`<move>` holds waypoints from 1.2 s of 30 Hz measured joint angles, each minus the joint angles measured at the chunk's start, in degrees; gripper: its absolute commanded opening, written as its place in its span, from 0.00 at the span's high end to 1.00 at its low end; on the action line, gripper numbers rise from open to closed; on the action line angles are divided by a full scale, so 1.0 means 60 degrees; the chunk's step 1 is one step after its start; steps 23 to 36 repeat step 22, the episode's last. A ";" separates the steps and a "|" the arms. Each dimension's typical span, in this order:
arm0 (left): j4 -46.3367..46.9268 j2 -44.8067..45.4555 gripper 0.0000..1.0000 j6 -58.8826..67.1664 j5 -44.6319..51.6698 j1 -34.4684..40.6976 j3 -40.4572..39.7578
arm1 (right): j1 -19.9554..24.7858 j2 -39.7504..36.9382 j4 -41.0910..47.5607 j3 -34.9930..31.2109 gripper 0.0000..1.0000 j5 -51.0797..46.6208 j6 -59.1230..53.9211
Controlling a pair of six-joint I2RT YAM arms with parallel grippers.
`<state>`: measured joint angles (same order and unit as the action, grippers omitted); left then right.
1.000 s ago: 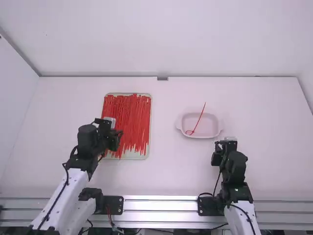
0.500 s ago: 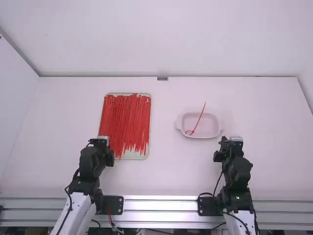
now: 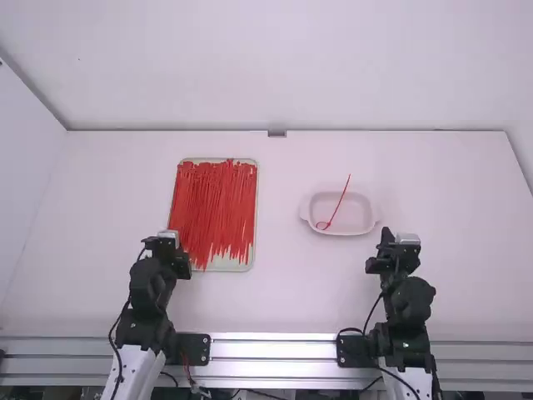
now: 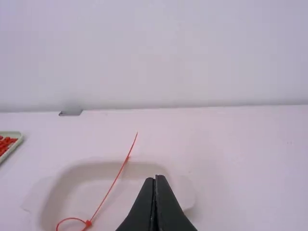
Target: Fasten the cable tie
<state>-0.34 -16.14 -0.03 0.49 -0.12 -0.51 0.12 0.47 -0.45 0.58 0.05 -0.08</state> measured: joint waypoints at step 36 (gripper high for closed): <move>0.0000 0.2539 1.00 -0.0004 -0.0033 0.0000 0.0000 | 0.0000 0.0000 0.0004 0.0000 1.00 0.0011 -0.0036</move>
